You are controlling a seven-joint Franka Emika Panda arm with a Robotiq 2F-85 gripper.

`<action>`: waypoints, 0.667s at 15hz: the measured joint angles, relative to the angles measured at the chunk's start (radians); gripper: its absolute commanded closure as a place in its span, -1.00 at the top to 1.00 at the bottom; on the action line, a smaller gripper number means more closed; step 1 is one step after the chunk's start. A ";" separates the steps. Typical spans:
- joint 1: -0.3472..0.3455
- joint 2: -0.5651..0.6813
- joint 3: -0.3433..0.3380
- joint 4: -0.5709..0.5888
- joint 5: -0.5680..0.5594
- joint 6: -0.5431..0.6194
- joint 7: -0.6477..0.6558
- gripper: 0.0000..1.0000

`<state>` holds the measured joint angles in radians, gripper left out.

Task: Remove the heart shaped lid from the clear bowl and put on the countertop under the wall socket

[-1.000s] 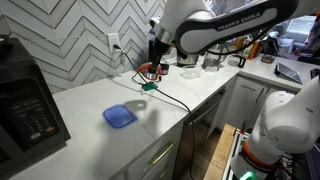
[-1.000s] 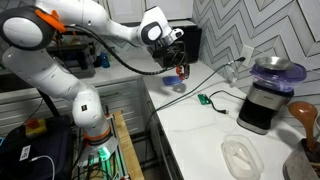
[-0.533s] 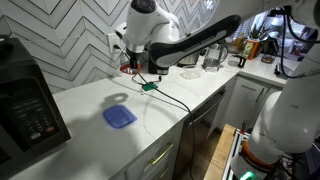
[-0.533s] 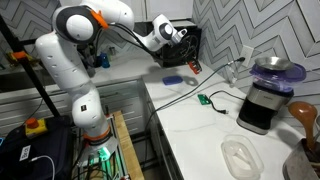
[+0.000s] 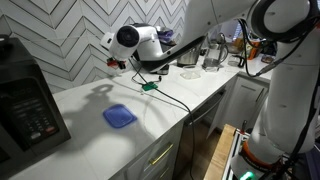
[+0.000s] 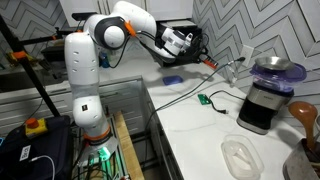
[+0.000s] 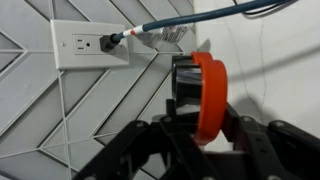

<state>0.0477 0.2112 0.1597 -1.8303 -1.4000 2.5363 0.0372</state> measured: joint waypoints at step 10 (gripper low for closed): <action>0.023 0.129 -0.022 -0.013 0.011 0.002 0.132 0.43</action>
<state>0.0702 0.3406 0.1377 -1.8428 -1.3891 2.5385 0.1688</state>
